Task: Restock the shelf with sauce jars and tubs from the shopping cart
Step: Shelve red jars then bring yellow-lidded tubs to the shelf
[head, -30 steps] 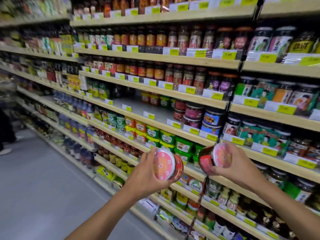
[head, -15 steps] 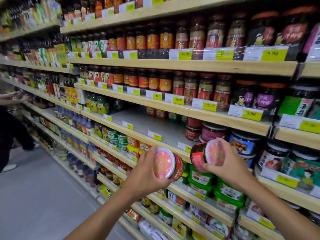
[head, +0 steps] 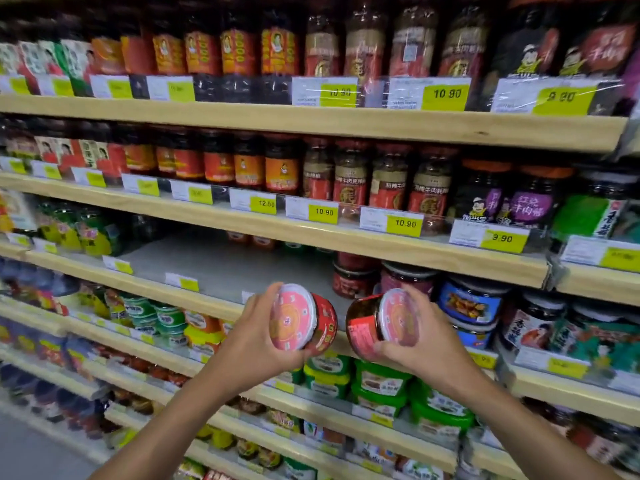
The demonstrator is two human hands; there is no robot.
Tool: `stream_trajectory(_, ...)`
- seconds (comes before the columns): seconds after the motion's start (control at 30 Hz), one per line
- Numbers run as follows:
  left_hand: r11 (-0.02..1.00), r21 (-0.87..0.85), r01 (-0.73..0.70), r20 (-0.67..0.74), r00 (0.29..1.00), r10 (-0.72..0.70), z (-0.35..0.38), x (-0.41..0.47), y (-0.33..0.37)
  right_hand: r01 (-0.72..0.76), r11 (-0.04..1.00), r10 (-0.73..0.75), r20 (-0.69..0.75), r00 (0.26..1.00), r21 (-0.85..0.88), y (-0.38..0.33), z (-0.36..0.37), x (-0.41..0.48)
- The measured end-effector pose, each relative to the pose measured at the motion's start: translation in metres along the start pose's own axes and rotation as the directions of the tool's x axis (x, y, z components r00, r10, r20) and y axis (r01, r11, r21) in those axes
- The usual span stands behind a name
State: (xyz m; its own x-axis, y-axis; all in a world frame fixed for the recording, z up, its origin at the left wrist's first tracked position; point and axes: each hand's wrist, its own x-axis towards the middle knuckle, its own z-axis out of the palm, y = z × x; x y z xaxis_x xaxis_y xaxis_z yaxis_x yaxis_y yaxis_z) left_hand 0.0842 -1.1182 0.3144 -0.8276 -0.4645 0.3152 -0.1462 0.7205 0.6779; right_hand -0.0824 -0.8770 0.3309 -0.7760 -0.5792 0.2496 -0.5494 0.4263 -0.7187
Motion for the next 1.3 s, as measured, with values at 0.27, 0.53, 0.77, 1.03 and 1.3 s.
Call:
stream_trajectory(0.27, 0.99, -0.077, -0.117, 0.166, 0.978, 0.128, -0.036, 0.044, -0.061, -0.15, 0.985, 0.136, -0.148, 0.98, -0.088, -0.044, 0.041, 0.006)
stream_trajectory(0.53, 0.981, -0.143, -0.135, 0.228, 0.96, 0.165, -0.062, 0.063, -0.107, -0.317, 0.92, 0.263, -0.235, 0.936, -0.231, -0.094, 0.083, 0.043)
stream_trajectory(0.77, 0.972, -0.181, -0.151, 0.233, 0.953, 0.192, -0.077, 0.07, -0.127, -0.403, 0.861, 0.321, -0.284, 0.903, -0.309, -0.118, 0.104, 0.081)
stream_trajectory(1.03, 0.973, -0.164, -0.16, 0.256, 0.946, 0.199, -0.085, 0.077, -0.143, -0.435, 0.76, 0.357, -0.25, 0.9, -0.483, -0.117, 0.122, 0.117)
stream_trajectory(1.3, 0.976, -0.154, -0.156, 0.283, 0.939, 0.194, -0.082, 0.083, -0.151, -0.354, 0.739, 0.328, -0.154, 0.932, -0.573, -0.111, 0.121, 0.133)
